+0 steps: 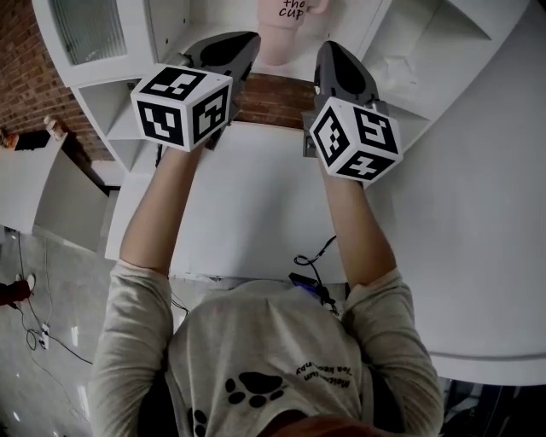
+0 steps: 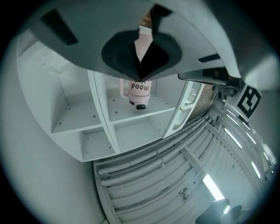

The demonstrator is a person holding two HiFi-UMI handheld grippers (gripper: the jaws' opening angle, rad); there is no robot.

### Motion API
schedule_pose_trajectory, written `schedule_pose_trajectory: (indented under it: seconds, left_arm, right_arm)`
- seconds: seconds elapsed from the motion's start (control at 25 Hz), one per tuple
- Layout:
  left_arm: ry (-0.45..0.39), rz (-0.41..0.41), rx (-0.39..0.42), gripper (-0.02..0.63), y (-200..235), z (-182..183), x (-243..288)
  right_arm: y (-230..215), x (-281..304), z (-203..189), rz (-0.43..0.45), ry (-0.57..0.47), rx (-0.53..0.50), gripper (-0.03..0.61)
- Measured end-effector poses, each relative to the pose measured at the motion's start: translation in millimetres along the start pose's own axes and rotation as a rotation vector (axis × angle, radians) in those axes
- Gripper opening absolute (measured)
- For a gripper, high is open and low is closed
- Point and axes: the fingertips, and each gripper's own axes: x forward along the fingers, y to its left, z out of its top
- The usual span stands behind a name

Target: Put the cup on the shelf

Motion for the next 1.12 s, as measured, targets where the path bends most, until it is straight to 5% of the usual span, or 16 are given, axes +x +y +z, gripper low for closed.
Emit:
schedule_pose_trajectory:
  seconds: [0.48, 1.12]
  left_arm:
    - [0.000, 0.120, 0.044, 0.008, -39, -37, -57]
    - [0.081, 0.174, -0.014, 0.008, -61, -103, -116]
  right_arm:
    - [21, -63, -28, -0.008, 0.023, -0.027, 0.009]
    - [46, -133, -88, -0.034, 0.143, 0.018, 0.009]
